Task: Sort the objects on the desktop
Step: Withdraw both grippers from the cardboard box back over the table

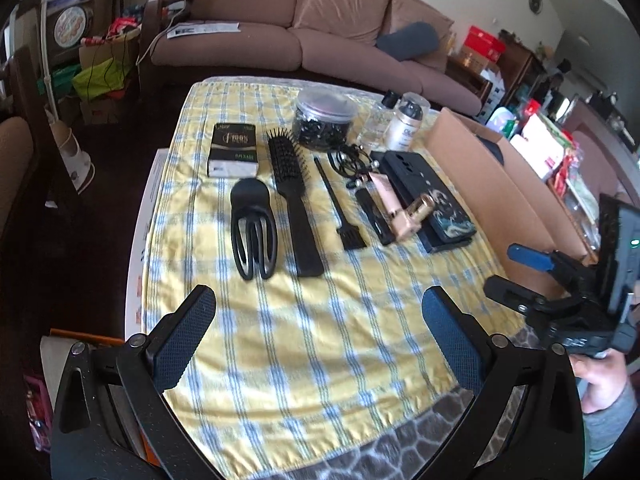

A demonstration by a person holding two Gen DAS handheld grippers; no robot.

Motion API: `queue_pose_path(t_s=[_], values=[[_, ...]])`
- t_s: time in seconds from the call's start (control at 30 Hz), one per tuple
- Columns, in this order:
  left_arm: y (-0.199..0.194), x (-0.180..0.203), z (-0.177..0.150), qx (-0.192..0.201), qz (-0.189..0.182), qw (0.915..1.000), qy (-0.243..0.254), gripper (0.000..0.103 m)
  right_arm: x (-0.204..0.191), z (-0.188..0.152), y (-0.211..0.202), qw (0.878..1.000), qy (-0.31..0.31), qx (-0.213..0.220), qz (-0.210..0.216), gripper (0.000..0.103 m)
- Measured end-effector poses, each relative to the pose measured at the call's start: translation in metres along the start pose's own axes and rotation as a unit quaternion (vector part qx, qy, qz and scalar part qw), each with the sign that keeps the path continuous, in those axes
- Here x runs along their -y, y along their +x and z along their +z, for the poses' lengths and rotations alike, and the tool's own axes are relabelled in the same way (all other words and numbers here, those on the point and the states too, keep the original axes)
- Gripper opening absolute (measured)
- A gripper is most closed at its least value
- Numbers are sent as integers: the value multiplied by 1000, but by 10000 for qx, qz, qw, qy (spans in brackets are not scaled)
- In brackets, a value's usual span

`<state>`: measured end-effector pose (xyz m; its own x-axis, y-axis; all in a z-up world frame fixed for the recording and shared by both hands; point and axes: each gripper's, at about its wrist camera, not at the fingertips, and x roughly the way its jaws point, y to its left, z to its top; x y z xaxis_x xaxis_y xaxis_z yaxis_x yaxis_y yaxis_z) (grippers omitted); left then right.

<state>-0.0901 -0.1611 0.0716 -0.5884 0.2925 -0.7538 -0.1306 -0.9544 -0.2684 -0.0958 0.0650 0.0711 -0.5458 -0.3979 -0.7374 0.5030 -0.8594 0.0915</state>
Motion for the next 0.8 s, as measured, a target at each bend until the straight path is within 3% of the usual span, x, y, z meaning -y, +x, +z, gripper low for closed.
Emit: queue_pose_path(t_s=[0.2, 0.33, 0.7, 0.8], values=[[12, -6, 7, -35, -223, 9996, -143, 103, 8, 7, 36, 9987, -138, -22, -490, 99], [12, 3, 10, -34, -314, 9995, 16, 103, 16, 9, 50, 9968, -179, -38, -779, 100], [17, 11, 11, -97, -534, 9985, -92, 103, 33, 19, 82, 9983, 86, -279, -503, 100], [18, 10, 10, -126, -539, 9984, -98, 103, 36, 18, 80, 9986, 152, -263, -433, 91]])
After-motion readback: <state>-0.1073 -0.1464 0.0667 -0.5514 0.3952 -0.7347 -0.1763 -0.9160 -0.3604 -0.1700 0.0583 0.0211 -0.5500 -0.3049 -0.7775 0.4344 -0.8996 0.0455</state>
